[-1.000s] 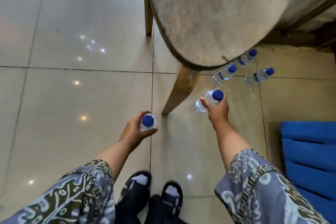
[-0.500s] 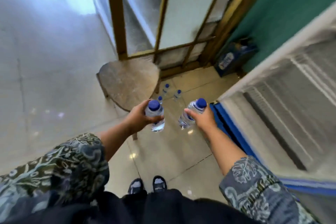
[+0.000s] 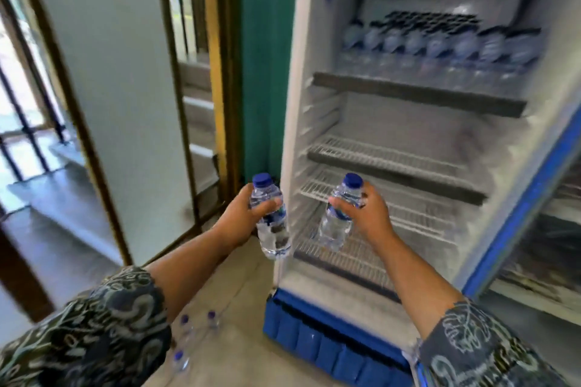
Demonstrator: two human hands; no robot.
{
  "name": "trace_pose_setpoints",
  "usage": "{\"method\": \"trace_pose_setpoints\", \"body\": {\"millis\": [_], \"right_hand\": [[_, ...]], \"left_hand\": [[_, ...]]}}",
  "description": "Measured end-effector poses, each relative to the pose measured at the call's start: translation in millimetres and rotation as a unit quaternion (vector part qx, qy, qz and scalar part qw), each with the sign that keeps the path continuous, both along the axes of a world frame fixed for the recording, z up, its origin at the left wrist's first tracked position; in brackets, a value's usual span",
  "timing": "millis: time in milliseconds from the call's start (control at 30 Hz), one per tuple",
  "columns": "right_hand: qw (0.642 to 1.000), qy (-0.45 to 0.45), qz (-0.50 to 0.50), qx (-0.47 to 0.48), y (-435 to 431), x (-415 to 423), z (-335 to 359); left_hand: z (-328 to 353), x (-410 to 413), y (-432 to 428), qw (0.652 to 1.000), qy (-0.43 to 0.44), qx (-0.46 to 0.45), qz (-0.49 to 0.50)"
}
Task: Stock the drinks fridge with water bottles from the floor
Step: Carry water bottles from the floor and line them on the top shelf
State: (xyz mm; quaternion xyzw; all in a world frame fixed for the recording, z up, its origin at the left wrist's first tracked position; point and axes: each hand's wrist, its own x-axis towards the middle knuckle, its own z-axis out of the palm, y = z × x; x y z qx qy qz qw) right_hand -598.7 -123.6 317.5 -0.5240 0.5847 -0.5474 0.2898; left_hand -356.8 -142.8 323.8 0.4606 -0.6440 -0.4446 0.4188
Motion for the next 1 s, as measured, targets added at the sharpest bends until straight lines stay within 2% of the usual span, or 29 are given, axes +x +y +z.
{"method": "trace_pose_setpoints", "body": {"millis": [300,467,567,700,833,1000], "right_hand": [[0.988,0.021,-0.054,-0.143,-67,-145,128],[0.977,-0.038,-0.050,-0.201,-109,-193,193],[0.963,-0.084,-0.077,-0.244,-136,-209,218],[0.940,-0.095,-0.134,-0.299,-166,-220,234],[0.943,-0.054,-0.176,-0.279,-197,-231,234],[0.956,0.050,-0.206,-0.201,-223,-234,229]], "left_hand": [[127,-160,-102,0.990,0.059,-0.105,-0.079],[184,-212,-142,0.981,0.096,-0.155,-0.058],[215,-232,-166,0.975,0.117,-0.185,-0.047],[243,-257,-204,0.965,0.150,-0.213,-0.035],[250,-286,-240,0.961,0.147,-0.232,-0.029],[239,-314,-284,0.969,0.082,-0.226,-0.052]]}}
